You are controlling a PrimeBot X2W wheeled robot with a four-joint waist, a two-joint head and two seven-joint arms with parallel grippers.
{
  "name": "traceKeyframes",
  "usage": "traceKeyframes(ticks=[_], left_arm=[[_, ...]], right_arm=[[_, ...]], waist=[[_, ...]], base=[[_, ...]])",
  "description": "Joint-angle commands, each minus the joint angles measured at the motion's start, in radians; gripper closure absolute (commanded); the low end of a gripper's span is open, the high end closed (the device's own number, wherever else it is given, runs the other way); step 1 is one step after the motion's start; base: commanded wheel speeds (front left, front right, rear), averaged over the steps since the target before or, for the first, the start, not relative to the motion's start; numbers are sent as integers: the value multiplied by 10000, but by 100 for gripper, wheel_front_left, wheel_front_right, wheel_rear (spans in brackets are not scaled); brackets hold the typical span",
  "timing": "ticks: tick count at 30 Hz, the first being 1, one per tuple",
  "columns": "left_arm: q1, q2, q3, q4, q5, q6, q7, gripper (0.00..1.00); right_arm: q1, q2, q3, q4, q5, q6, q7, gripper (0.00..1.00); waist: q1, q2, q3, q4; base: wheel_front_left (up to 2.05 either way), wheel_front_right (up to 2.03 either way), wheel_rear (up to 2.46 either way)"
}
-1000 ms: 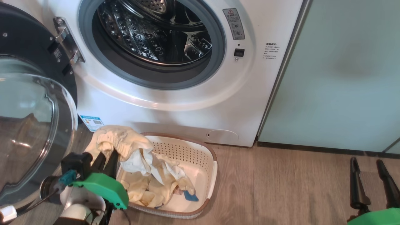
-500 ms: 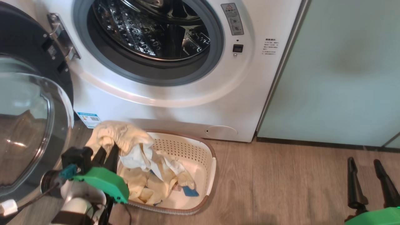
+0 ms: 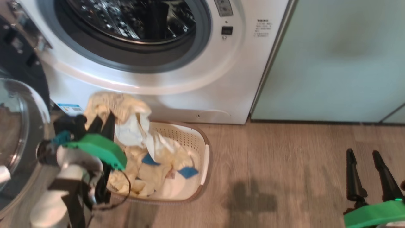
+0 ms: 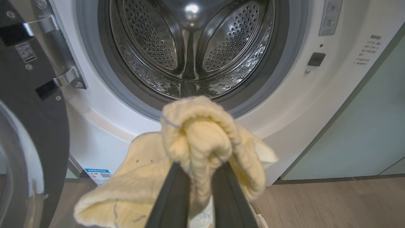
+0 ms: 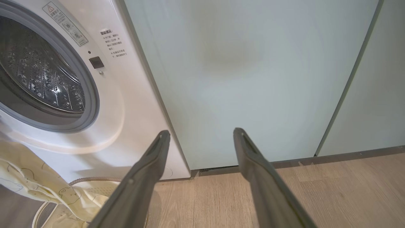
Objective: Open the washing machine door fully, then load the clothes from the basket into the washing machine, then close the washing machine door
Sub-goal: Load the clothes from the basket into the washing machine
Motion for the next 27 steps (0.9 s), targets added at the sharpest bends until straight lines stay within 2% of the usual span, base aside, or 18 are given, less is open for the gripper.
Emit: traceKeyframes(ticks=[1, 13, 27], left_arm=[[-790, 351, 526, -154, -97, -70, 6, 100], [-3843, 668, 618, 1733, -388, -720, 452, 100], [-7713, 1472, 386, 4074, -383, -1574, 1797, 100]], right_arm=[[-441, -93, 233, -265, 46, 37, -154, 0], [-1265, -85, 542, 51, 282, 37, -662, 0], [-2294, -76, 1065, 776, 852, 37, -1329, 0]], waist=[[-1, 0, 323, -215], [-1, 0, 1980, -941], [-1, 0, 3829, -1818]], base=[[0, 0, 0], [0, 0, 0], [0, 0, 0]])
